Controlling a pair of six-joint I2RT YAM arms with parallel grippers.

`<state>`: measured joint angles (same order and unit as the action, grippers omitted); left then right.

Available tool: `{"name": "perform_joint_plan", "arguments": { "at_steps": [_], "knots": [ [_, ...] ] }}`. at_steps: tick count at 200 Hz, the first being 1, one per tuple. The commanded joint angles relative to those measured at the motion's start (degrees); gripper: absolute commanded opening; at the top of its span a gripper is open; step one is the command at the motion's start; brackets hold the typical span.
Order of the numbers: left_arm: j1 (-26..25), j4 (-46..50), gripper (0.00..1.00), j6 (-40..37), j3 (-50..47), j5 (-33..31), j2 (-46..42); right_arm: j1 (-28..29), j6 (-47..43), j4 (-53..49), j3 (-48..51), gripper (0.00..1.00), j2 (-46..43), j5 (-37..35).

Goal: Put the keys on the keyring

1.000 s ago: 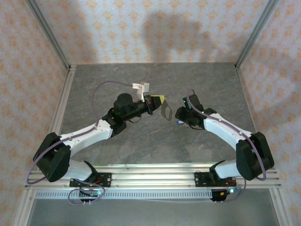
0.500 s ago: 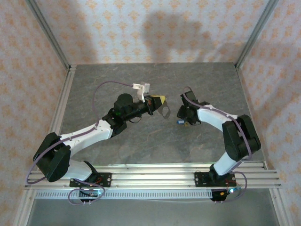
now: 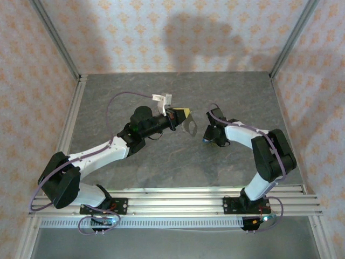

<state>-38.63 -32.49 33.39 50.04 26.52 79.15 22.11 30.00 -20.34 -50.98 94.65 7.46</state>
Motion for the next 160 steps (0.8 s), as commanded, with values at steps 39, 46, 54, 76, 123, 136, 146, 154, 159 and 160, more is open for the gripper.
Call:
{"name": "perform_joint_plan", "arguments": {
  "at_steps": [39,46,54,76,123,136,146,154,159,160],
  "knots": [
    [-0.4,-0.8,0.00,-0.7,1.7,-0.3,-1.4,0.5,1.9,1.8,4.6,0.46,-3.1,2.7],
    [-0.4,-0.8,0.00,-0.7,1.7,-0.3,-1.5,0.8,2.2,1.9,4.9,0.46,-3.4,2.9],
    [-0.4,-0.9,0.00,-0.5,1.7,-0.3,-1.5,1.1,2.5,2.0,5.2,0.45,-3.8,3.3],
    [-0.5,-0.9,0.00,-0.5,1.8,-0.3,-1.5,2.7,3.5,2.2,6.0,0.45,-5.1,4.1],
    [-0.7,-0.8,0.00,-0.7,1.9,-0.4,-1.5,6.6,7.1,4.3,7.6,0.45,-7.4,6.7],
    [-0.7,-0.7,0.00,-0.7,1.9,-0.4,-1.4,7.8,7.8,4.8,7.7,0.45,-8.2,7.6],
    [-0.8,-0.6,0.00,-0.8,2.0,-0.3,-1.3,8.6,8.2,5.3,7.7,0.45,-9.2,8.4],
    [-0.8,-0.6,0.00,-0.8,2.0,-0.3,-1.3,9.1,8.4,5.8,7.7,0.45,-10.2,8.9],
    [-0.8,-0.5,0.00,-0.9,2.0,-0.3,-1.2,9.3,8.4,5.8,7.7,0.45,-11.0,9.2],
    [-0.8,-0.5,0.00,-0.9,2.1,-0.3,-1.2,9.3,8.4,5.8,7.7,0.45,-11.1,9.2]
  ]
}}
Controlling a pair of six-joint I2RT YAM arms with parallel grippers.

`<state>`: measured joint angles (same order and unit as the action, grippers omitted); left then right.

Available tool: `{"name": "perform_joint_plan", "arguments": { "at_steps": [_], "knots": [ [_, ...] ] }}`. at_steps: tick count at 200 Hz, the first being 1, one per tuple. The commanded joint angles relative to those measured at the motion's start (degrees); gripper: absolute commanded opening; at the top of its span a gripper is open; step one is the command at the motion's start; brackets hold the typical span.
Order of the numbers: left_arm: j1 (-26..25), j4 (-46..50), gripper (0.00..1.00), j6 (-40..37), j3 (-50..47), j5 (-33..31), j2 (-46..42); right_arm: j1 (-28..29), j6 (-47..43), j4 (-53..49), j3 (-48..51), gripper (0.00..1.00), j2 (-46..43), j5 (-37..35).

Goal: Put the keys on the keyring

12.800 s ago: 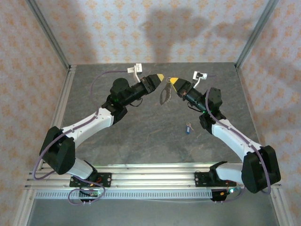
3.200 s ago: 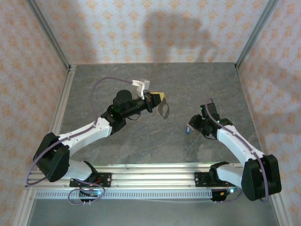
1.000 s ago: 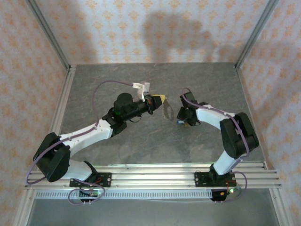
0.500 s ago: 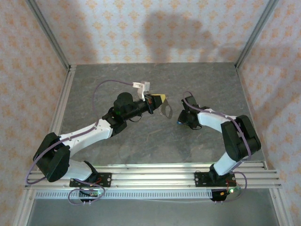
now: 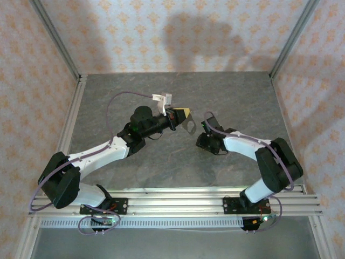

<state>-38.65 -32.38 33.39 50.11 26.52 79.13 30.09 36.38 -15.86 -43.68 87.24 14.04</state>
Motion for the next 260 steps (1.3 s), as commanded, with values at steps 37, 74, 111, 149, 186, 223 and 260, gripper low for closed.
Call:
{"name": "perform_joint_plan", "arguments": {
  "at_steps": [37,74,111,149,186,223,260],
  "knots": [
    [-0.8,-0.4,0.00,-1.0,2.1,-0.4,-1.2,1.5,0.4,-3.4,-1.8,0.45,-8.7,-2.1],
    [-0.9,-0.5,0.00,-1.0,2.1,-0.3,-1.0,1.5,-1.7,-9.9,-4.3,0.45,-8.3,-9.5],
    [-0.8,-0.2,0.00,-1.2,2.3,-0.4,-0.8,1.5,-0.4,-10.3,-4.6,0.42,-4.7,-10.4],
    [-0.9,-0.6,0.00,-1.1,2.1,-0.4,-0.7,1.5,0.5,-9.0,-5.0,0.39,-1.9,-9.9],
    [-0.9,-0.8,0.00,-1.1,2.0,-0.3,-0.3,1.5,0.3,-8.5,-6.1,0.39,0.1,-9.3],
    [-0.9,-1.0,0.00,-1.1,2.0,-0.3,-0.3,1.8,-0.4,-9.1,-7.4,0.38,2.1,-9.5],
    [-0.9,-1.0,0.00,-1.0,2.0,-0.3,-0.3,2.3,-0.9,-10.5,-8.3,0.36,4.1,-11.1]
  ]
}}
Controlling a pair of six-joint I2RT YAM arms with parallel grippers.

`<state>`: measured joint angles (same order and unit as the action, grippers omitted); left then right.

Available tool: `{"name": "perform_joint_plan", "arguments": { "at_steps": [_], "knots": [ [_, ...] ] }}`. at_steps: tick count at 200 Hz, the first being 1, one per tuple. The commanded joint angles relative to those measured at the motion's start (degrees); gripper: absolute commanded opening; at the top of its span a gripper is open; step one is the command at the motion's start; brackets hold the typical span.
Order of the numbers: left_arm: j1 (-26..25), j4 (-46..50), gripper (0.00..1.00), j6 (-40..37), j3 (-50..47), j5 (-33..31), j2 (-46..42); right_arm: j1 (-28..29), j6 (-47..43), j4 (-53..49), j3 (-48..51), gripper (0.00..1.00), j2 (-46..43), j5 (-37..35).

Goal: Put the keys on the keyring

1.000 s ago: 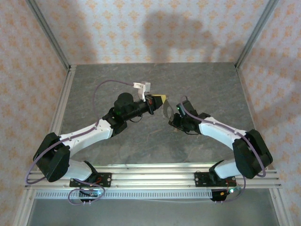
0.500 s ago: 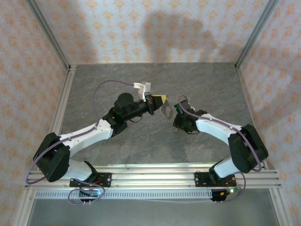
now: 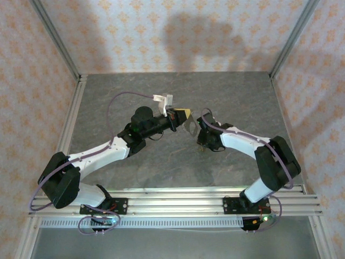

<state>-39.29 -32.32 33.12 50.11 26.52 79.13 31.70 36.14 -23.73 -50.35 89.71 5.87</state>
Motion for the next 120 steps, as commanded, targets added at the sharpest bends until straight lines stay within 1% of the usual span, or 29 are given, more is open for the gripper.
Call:
{"name": "perform_joint_plan", "arguments": {
  "at_steps": [1,65,120],
  "knots": [
    [-0.3,-1.1,0.00,-0.8,2.0,-0.3,-0.3,0.7,-0.6,-2.7,-1.6,0.36,1.7,-3.0],
    [-0.3,-1.2,0.00,-0.6,1.9,-0.2,-0.3,1.2,-1.2,-3.2,-2.2,0.32,3.7,-3.7],
    [-0.3,-1.2,0.00,-0.6,2.0,-0.3,-0.5,1.2,-1.4,-3.0,-1.8,0.22,4.0,-3.8]
  ]
}}
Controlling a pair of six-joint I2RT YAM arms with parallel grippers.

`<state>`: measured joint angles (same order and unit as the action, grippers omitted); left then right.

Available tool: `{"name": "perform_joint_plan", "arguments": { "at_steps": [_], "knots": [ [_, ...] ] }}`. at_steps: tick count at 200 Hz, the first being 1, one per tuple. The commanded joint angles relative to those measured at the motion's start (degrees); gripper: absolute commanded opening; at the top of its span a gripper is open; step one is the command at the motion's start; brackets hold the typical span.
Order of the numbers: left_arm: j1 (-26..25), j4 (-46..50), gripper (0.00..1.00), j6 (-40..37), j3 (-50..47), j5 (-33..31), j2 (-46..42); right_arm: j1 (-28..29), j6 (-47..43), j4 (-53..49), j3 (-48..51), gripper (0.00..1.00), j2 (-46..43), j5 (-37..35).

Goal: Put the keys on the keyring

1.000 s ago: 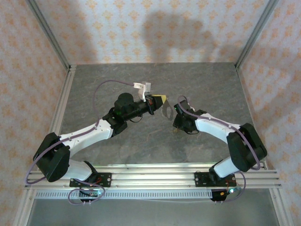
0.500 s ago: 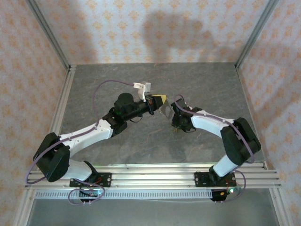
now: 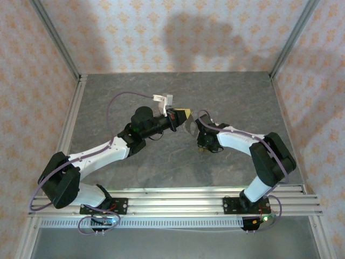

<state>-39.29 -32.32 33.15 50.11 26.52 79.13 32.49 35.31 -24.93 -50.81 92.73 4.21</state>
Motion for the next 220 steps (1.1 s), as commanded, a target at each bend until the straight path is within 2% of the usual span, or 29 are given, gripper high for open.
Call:
{"name": "perform_joint_plan", "arguments": {
  "at_steps": [1,42,71,119,146,204,220],
  "knots": [
    [-0.3,-1.2,0.00,-0.6,2.0,-0.3,-0.5,0.4,-0.6,-1.8,-1.3,0.22,1.0,-2.1],
    [-0.3,-1.1,0.00,-0.5,2.2,-0.3,-0.3,0.4,-0.7,-1.8,-1.0,0.20,0.6,-1.8],
    [-0.3,-1.2,0.00,-0.6,2.2,-0.2,-0.3,0.4,-0.7,-2.0,-0.8,0.31,0.0,-0.8],
    [-0.3,-1.0,0.00,-0.5,2.4,-0.2,-0.1,0.4,-0.8,-2.1,0.0,0.30,0.1,-0.4],
    [-0.3,-0.7,0.00,-0.7,2.7,-0.2,-0.1,0.4,-0.7,-1.7,0.4,0.23,0.4,-0.1],
    [-0.3,-0.3,0.00,-0.8,3.0,-0.1,-0.1,0.4,-1.0,-3.1,0.9,0.02,-2.1,-0.6],
    [-0.2,-0.1,0.00,-0.8,3.1,-0.1,-0.2,0.4,-0.8,-3.2,1.3,0.00,-3.4,-0.7]
  ]
}}
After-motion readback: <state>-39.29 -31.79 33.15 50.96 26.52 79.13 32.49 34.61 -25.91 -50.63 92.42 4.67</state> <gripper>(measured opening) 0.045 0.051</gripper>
